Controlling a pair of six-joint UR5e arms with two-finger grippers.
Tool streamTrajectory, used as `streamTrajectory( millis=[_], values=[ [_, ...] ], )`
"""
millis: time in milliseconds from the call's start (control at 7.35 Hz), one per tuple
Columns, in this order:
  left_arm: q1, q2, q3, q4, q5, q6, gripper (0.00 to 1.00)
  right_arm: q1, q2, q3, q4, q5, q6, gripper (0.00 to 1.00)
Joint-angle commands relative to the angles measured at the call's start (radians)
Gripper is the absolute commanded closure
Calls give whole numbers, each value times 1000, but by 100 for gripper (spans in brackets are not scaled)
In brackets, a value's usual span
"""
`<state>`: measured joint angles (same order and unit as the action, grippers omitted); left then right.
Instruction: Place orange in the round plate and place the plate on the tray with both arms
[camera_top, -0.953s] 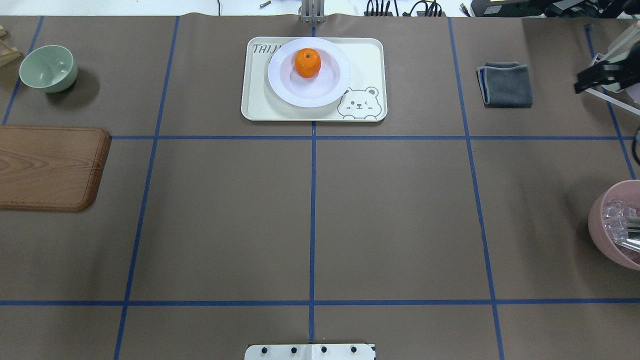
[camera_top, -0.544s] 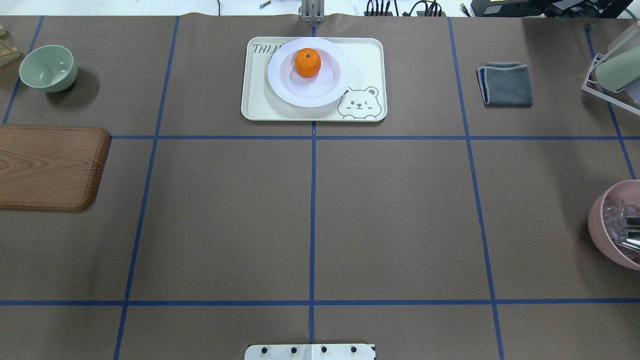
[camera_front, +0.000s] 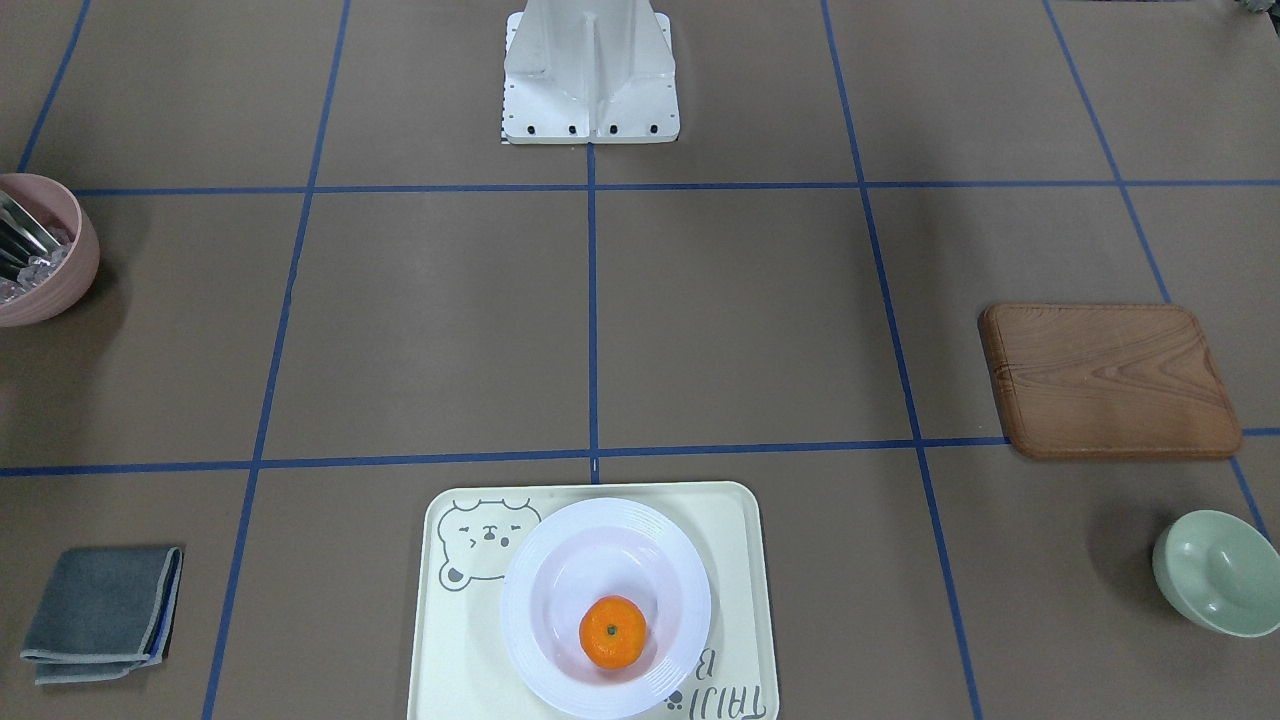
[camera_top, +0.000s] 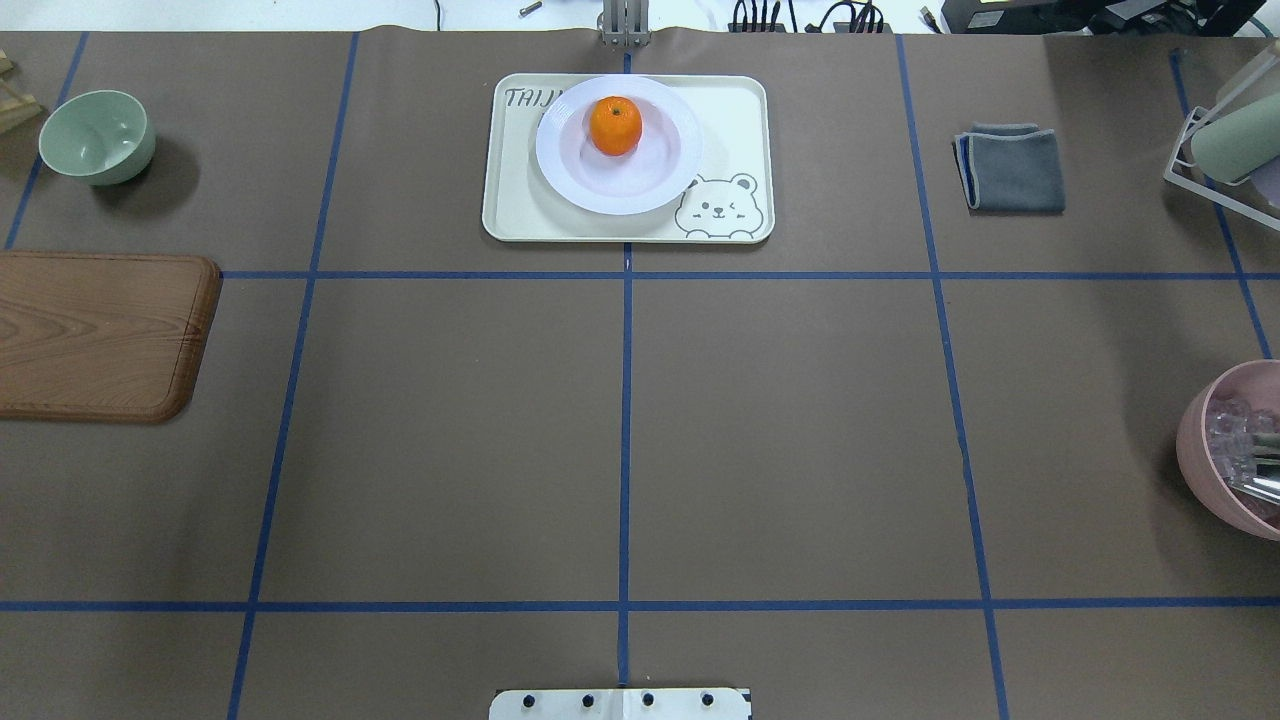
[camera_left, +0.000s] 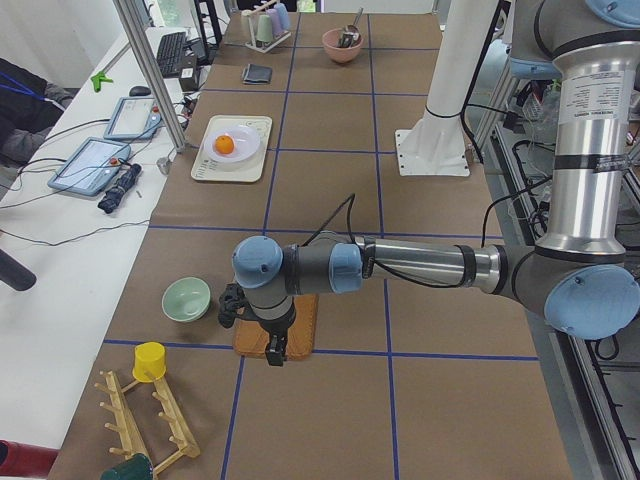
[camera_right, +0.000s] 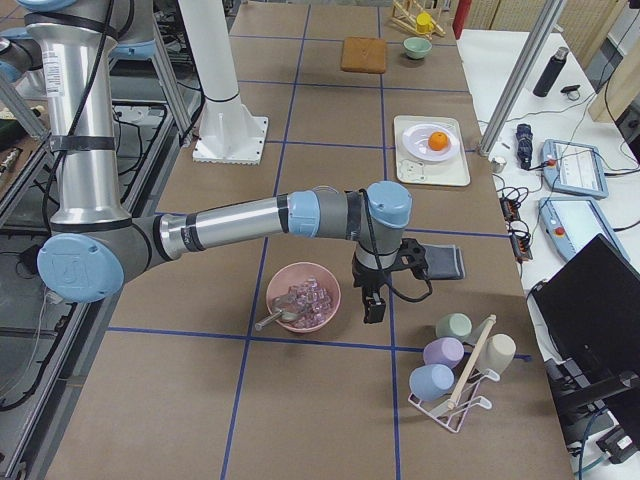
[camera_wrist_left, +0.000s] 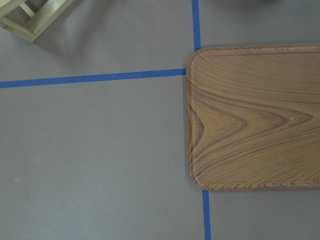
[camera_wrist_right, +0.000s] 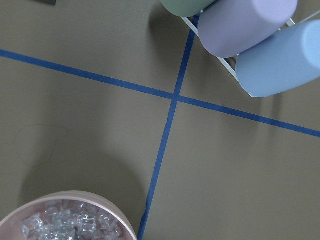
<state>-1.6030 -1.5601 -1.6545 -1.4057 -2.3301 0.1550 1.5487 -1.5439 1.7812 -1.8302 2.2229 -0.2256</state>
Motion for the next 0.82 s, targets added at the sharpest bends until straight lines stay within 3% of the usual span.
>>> streamTrajectory(
  millis=[0, 680],
  values=[
    [0, 0, -1, 1, 0, 0, 1, 7, -40, -23, 0, -5, -4, 0],
    [0, 9, -4, 2, 0, 0, 1, 79, -114, 27, 3, 0, -6, 0]
  ],
)
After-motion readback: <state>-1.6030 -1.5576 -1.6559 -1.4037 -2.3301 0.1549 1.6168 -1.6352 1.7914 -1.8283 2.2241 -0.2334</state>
